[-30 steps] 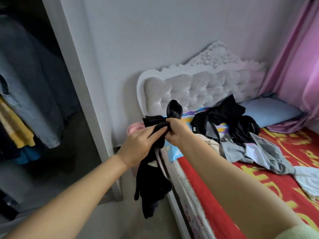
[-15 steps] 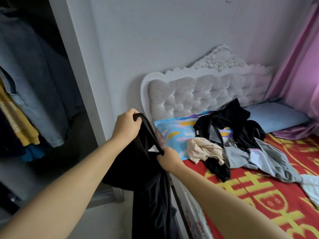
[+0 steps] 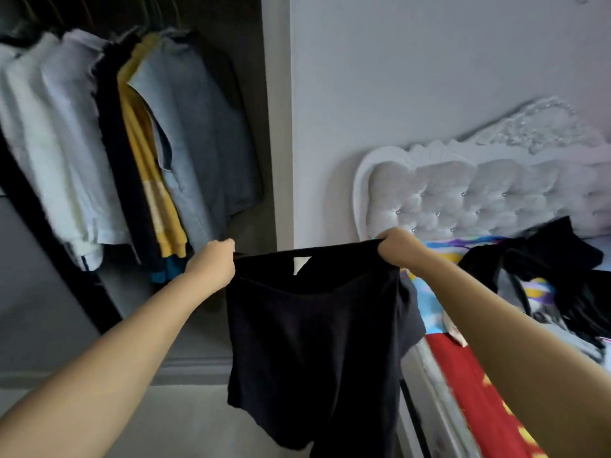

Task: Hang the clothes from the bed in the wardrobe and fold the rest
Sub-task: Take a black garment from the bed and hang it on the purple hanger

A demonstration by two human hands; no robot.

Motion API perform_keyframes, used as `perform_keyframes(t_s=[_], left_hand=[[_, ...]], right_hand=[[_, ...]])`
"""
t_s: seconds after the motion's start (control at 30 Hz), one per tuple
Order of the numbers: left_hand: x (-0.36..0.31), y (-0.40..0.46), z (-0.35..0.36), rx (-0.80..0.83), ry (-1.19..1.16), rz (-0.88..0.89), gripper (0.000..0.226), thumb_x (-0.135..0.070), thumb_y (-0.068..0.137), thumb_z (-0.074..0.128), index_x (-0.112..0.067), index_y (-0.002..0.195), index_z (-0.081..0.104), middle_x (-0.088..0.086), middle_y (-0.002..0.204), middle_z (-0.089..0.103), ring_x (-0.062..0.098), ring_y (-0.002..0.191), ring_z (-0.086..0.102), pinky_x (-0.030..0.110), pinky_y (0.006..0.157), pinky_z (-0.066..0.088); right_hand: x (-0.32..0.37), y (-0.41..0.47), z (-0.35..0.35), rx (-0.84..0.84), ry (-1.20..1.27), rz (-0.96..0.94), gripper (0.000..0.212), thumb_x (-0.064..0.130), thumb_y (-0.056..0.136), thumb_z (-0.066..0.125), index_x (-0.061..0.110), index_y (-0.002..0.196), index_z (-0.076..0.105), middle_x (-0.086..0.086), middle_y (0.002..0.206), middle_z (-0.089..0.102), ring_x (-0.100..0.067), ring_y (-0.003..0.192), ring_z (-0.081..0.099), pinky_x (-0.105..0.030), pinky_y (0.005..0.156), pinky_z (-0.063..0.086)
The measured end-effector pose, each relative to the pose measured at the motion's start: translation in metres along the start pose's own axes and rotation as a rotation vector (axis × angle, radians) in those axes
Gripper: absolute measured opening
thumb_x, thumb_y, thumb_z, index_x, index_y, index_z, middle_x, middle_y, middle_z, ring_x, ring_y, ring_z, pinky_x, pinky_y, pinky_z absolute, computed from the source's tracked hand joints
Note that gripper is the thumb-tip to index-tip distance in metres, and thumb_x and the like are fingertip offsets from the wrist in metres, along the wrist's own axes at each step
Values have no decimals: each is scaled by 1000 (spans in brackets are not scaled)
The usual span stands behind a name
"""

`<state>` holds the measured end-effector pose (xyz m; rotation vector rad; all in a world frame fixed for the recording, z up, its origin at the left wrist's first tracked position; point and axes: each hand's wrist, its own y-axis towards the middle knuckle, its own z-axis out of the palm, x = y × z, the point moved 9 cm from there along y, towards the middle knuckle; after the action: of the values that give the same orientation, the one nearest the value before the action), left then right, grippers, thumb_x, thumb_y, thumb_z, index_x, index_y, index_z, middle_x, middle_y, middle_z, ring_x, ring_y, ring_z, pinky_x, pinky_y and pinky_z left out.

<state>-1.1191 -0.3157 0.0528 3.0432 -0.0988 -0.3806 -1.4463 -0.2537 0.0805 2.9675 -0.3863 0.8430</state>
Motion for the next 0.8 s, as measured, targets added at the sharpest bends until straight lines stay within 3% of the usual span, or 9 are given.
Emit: perform_keyframes(t_s=[0.1, 0.2, 0.27, 0.33, 0.4, 0.5, 0.63, 0.73, 0.8], left_hand=[[42, 16, -12, 28, 49, 12, 10, -16, 94, 46, -9, 92, 53, 10, 100, 49, 28, 87, 55, 36, 71, 49], [89, 47, -31, 105, -494, -115, 16, -9, 95, 44, -6, 99, 58, 14, 98, 59, 26, 80, 59, 38, 71, 54], [110, 64, -47, 118, -805, -205, 18, -5, 95, 41, -5, 97, 59, 15, 85, 57, 25, 69, 56, 41, 68, 54], [121, 77, -69, 15, -818, -211, 18, -13, 94, 39, -9, 84, 53, 11, 72, 47, 24, 64, 47, 33, 58, 40], [132, 96, -92, -85, -825, -200, 20, -19, 95, 39, -11, 81, 51, 9, 73, 45, 22, 67, 45, 30, 60, 31], [133, 124, -111, -97, -987, -208, 22, -24, 96, 38, -17, 82, 54, 5, 79, 48, 21, 70, 47, 31, 64, 34], [119, 168, -141, -114, -1170, -217, 23, -21, 96, 38, -22, 74, 43, 0, 78, 44, 18, 72, 43, 32, 78, 36], [116, 207, -156, -187, -1259, -187, 18, -18, 96, 38, -15, 91, 55, 4, 96, 53, 23, 91, 47, 30, 82, 38], [121, 231, -157, -194, -1312, -217, 21, -17, 96, 38, -11, 107, 55, 3, 97, 53, 23, 94, 48, 29, 82, 38]], right_hand=[[50, 16, 5, -62, -42, -52, 35, -3, 78, 42, 4, 97, 70, -17, 96, 66, -30, 94, 59, -25, 75, 42], [107, 34, 17, -84, -149, -99, 35, 1, 77, 43, 10, 99, 69, -15, 100, 64, -31, 99, 58, -29, 78, 45], [136, 46, 27, -89, -220, -85, 39, 4, 80, 42, 13, 109, 67, -14, 110, 63, -33, 102, 57, -34, 83, 48], [155, 51, 35, -92, -290, -59, 38, 7, 83, 41, 15, 113, 64, -13, 114, 63, -33, 99, 56, -33, 78, 47], [179, 64, 44, -85, -343, -55, 38, 8, 84, 40, 16, 114, 63, -13, 115, 62, -33, 100, 57, -32, 76, 46], [214, 89, 58, -2, -364, -98, 41, 7, 85, 39, 12, 119, 62, -15, 116, 62, -33, 104, 58, -33, 83, 46], [270, 133, 68, 24, -265, -183, 33, 4, 86, 39, 8, 106, 65, -11, 97, 60, -26, 86, 53, -27, 76, 41], [296, 172, 81, 50, -232, -215, 29, 6, 88, 41, 9, 105, 65, -9, 98, 59, -24, 87, 55, -26, 75, 43], [304, 193, 94, 127, -293, -197, 35, 8, 89, 40, 5, 118, 60, -12, 111, 61, -29, 94, 61, -33, 77, 52]])
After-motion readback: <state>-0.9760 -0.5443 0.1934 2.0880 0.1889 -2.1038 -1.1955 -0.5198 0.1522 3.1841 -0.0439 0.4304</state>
